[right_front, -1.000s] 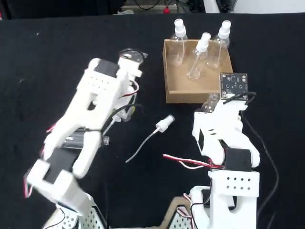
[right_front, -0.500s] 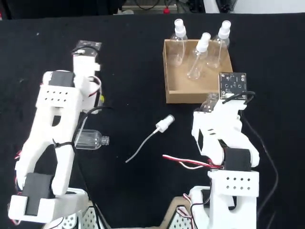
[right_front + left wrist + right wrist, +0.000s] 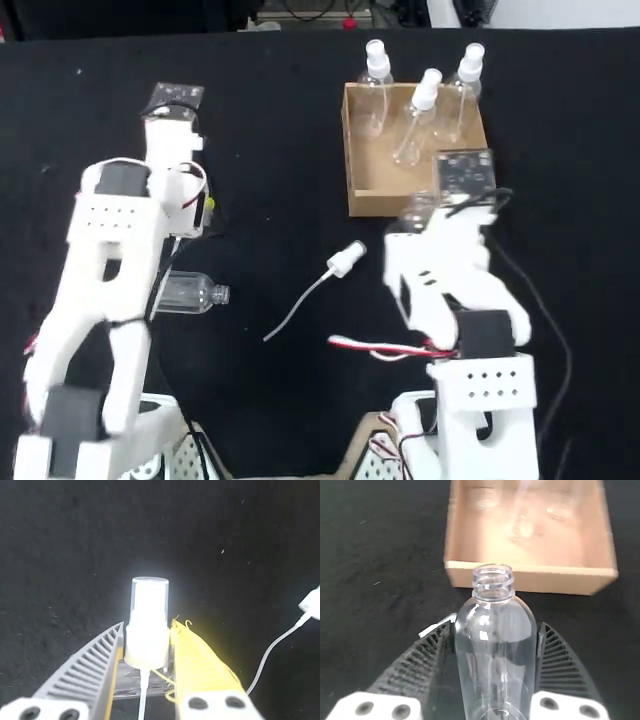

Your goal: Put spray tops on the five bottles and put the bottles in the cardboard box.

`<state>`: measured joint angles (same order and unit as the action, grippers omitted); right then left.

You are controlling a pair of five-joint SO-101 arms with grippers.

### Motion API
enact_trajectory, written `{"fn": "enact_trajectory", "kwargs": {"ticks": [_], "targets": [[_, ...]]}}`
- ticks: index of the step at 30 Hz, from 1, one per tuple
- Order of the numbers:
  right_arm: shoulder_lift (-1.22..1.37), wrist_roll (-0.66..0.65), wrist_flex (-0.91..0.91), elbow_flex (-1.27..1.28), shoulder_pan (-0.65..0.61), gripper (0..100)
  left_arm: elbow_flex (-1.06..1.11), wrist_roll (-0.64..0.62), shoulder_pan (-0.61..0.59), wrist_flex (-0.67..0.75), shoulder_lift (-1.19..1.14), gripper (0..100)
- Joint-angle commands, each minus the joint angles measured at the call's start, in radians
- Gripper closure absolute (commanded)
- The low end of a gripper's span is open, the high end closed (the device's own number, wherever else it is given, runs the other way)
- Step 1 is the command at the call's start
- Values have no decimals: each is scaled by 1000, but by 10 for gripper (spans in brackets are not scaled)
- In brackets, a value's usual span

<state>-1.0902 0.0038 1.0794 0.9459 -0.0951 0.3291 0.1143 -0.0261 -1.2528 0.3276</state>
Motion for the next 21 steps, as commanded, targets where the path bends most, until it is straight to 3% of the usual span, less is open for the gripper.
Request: {"fn": "enact_trajectory", "kwargs": {"ticks": [1,12,21], "targets": [[-22,6,-57,-19,-109,801,-1,0,-28,-20,184,891],[-22,6,-307,39,-436,801,84,-2,-10,153,267,891],[-19,6,-502,143,-471,801,-71,-3,-42,155,267,891]]}}
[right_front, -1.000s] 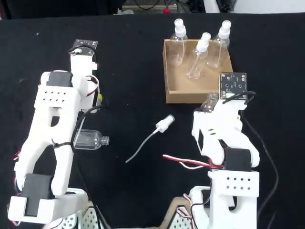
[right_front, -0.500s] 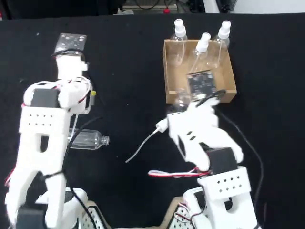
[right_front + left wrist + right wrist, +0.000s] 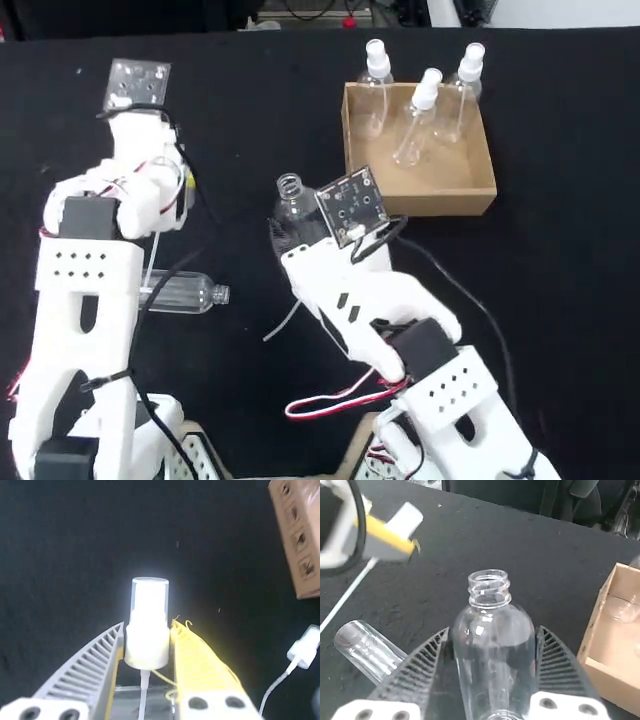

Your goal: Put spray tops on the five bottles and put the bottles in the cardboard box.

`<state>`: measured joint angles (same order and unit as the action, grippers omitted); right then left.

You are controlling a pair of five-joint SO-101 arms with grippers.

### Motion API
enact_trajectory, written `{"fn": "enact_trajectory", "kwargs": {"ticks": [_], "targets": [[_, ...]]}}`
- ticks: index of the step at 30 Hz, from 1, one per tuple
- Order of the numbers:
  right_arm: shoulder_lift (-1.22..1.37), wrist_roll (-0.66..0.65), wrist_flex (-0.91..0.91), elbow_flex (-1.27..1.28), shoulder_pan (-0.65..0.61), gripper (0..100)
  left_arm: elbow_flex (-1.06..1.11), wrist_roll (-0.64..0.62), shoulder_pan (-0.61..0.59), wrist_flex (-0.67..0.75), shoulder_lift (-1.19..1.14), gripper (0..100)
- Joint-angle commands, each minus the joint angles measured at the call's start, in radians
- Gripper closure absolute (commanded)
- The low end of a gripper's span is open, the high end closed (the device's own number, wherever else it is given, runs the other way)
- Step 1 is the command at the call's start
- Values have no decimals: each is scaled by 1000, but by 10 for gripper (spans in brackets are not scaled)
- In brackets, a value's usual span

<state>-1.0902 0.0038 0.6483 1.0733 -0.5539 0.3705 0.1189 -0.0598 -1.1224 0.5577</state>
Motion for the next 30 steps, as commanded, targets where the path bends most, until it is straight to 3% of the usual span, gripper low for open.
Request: {"fn": "enact_trajectory", "kwargs": {"ticks": [1,6,11,15,22,27,30], "targets": [[-21,6,-95,39,-12,801,-125,-8,-8,25,37,891],[-21,8,-270,117,-12,801,-209,-35,-8,26,37,891],[-22,8,-381,182,-12,801,-326,-252,-8,25,37,891],[-22,8,-397,194,-12,801,-410,-347,-8,28,37,891],[-22,66,-397,194,-14,801,-509,-365,48,124,77,891],[-22,133,-397,196,-11,801,-486,-365,213,132,160,891],[-22,133,-397,196,-11,801,-427,-365,272,215,189,891]]}}
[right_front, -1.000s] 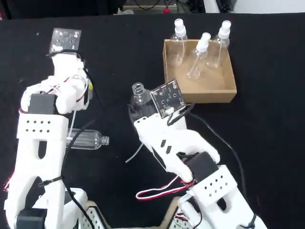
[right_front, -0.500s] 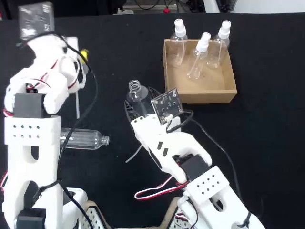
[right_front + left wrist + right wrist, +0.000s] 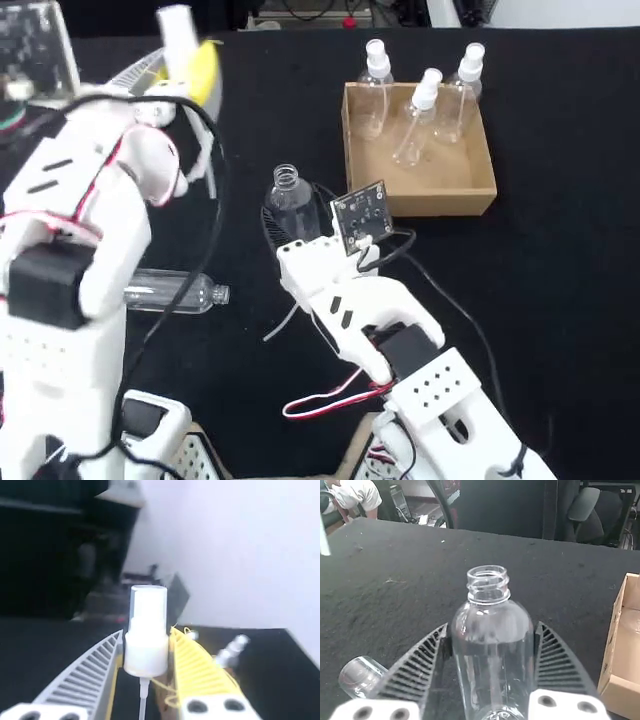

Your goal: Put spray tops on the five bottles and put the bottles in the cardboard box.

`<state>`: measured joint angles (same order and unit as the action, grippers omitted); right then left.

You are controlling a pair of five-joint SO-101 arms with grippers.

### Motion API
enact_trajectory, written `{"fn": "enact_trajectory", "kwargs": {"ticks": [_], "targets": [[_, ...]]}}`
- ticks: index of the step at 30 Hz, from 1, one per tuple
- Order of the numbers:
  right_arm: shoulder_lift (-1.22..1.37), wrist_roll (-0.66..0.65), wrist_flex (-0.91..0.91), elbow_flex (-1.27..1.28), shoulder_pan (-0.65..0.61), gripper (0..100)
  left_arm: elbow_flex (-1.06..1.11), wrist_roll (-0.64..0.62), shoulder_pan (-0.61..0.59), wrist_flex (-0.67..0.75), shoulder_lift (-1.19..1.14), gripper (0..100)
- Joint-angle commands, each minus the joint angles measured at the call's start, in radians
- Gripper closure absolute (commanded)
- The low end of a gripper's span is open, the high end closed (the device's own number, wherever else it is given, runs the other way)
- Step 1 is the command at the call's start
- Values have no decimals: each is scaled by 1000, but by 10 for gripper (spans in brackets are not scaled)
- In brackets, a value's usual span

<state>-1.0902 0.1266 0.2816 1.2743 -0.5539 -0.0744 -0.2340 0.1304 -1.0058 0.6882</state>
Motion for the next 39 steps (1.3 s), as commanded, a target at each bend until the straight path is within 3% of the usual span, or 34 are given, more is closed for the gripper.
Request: {"fn": "enact_trajectory", "kwargs": {"ticks": [1,6,19,27,34,39], "targets": [[-22,11,-31,-5,-11,801,45,-11,93,147,68,891],[-22,11,-25,-5,-12,801,194,-6,139,347,121,891],[-168,11,-28,50,-12,801,453,-6,191,609,219,891],[-348,11,-31,145,-12,801,453,-14,197,626,226,891],[-361,11,-23,154,-12,801,472,-6,312,626,216,891],[-369,11,-26,173,-11,801,478,-6,323,624,224,891]]}}
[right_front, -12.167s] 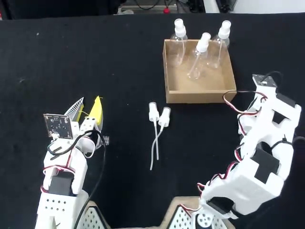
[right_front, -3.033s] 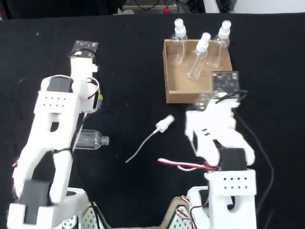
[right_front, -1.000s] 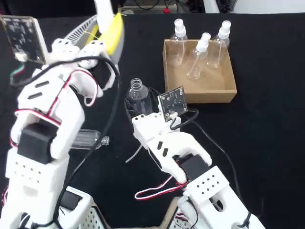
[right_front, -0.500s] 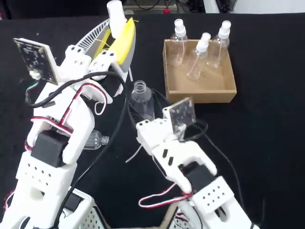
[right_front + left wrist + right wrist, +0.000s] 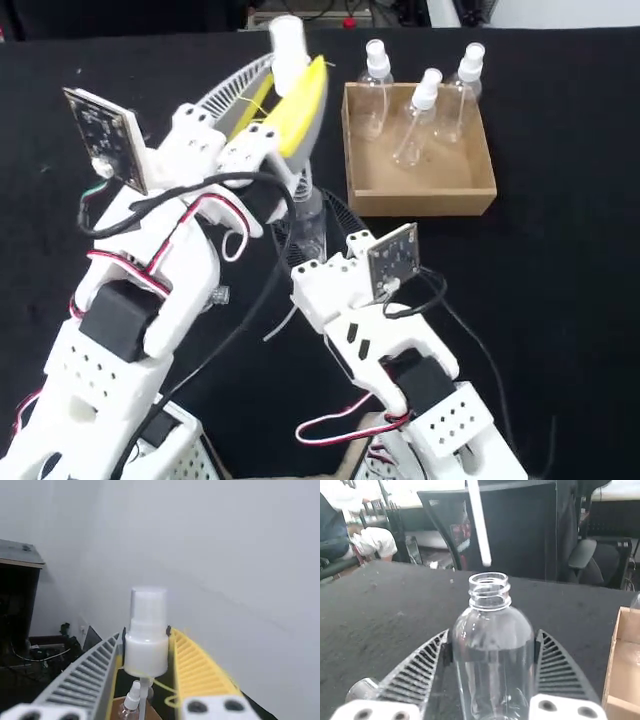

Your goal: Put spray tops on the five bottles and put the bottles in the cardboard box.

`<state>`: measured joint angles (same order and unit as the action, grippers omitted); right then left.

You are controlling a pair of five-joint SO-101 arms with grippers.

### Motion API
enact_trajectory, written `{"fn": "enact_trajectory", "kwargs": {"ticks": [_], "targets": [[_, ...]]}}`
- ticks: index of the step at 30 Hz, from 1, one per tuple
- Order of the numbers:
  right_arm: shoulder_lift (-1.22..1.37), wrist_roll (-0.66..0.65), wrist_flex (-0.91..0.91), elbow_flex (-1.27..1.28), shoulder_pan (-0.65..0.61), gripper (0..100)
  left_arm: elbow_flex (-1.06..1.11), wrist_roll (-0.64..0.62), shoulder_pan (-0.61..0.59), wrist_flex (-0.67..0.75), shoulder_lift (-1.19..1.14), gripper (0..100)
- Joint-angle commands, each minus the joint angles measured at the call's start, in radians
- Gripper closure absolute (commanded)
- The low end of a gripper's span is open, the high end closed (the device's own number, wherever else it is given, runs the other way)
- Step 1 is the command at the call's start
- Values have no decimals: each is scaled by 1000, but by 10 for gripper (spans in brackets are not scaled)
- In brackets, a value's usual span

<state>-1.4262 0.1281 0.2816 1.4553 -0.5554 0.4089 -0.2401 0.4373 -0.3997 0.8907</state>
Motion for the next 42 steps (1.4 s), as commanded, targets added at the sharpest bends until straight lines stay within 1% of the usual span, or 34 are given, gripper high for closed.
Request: {"fn": "enact_trajectory", "kwargs": {"ticks": [1,8,16,21,23,27,29,34,39,42], "targets": [[-33,9,-26,-8,-9,801,-5,0,16,15,21,891],[-33,9,-25,-10,-9,801,-5,2,15,20,14,891],[-33,9,-25,-10,-9,801,13,0,-61,21,11,891],[-33,9,-25,-10,-9,801,67,-6,-62,23,12,891],[-33,9,-25,-10,-9,801,94,-6,-61,61,12,891],[-33,9,-25,-8,-9,801,185,0,-61,184,20,891],[-33,9,-25,-8,-9,801,220,0,-61,207,23,891],[-33,9,-25,-8,-9,801,298,-2,-61,204,25,891],[-33,9,-25,-8,-9,801,320,-8,-59,199,25,891],[-33,9,-25,-8,-9,801,309,-8,-59,123,26,891]]}}
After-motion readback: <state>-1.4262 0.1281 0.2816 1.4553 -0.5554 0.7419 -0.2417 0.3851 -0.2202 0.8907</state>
